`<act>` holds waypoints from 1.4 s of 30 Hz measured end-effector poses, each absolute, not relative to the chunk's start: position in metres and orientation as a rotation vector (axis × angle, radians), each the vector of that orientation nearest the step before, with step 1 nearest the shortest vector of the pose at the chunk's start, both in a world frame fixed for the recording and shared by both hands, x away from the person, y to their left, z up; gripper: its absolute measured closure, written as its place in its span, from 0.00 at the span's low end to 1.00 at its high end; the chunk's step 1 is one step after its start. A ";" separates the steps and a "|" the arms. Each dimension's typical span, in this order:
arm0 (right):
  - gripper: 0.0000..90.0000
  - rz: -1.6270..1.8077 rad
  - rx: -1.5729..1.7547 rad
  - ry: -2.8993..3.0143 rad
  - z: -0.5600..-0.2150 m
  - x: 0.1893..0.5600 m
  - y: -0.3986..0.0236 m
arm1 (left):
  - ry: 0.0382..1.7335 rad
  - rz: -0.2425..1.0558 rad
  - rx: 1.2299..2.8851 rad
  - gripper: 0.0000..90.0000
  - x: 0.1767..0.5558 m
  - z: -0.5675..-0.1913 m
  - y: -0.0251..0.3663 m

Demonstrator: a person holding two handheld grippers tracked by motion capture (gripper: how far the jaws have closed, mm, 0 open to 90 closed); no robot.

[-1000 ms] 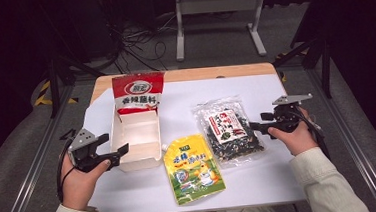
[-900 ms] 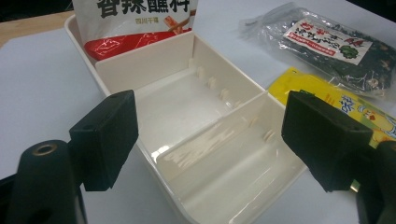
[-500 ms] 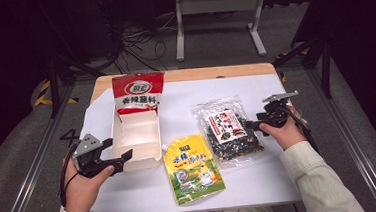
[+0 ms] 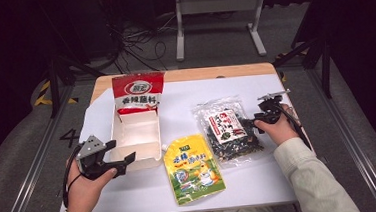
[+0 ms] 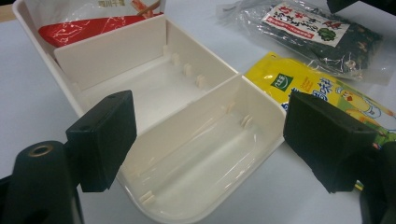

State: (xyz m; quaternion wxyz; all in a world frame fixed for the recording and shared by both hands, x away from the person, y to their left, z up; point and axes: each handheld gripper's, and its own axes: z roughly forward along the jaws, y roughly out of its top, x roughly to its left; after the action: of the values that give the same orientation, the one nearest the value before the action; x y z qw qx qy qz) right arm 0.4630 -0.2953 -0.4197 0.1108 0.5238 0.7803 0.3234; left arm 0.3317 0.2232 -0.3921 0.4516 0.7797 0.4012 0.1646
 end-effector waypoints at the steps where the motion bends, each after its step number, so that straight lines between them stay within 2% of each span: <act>1: 0.36 0.950 1.546 2.291 -0.421 0.464 -0.295 | 0.986 0.399 1.928 0.20 0.332 -0.392 0.222; 15: 0.34 0.983 1.658 2.295 -0.434 0.471 -0.289 | 0.962 0.369 1.931 0.19 0.331 -0.394 0.218; 17: 0.40 1.013 1.672 2.304 -0.435 0.472 -0.289 | 0.955 0.366 1.934 0.19 0.330 -0.393 0.217; 24: 0.47 1.030 1.699 2.309 -0.436 0.471 -0.288 | 0.937 0.363 1.948 0.19 0.328 -0.393 0.211; 42: 0.89 0.917 1.607 2.384 -0.424 0.463 -0.277 | 0.901 0.353 1.963 0.19 0.326 -0.391 0.203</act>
State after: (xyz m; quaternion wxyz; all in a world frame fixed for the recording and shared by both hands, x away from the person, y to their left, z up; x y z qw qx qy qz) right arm 0.4629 -0.2771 -0.4240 0.0621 0.5315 0.7885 0.3033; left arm 0.3261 0.2027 -0.3912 0.4586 0.7972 0.3657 0.1432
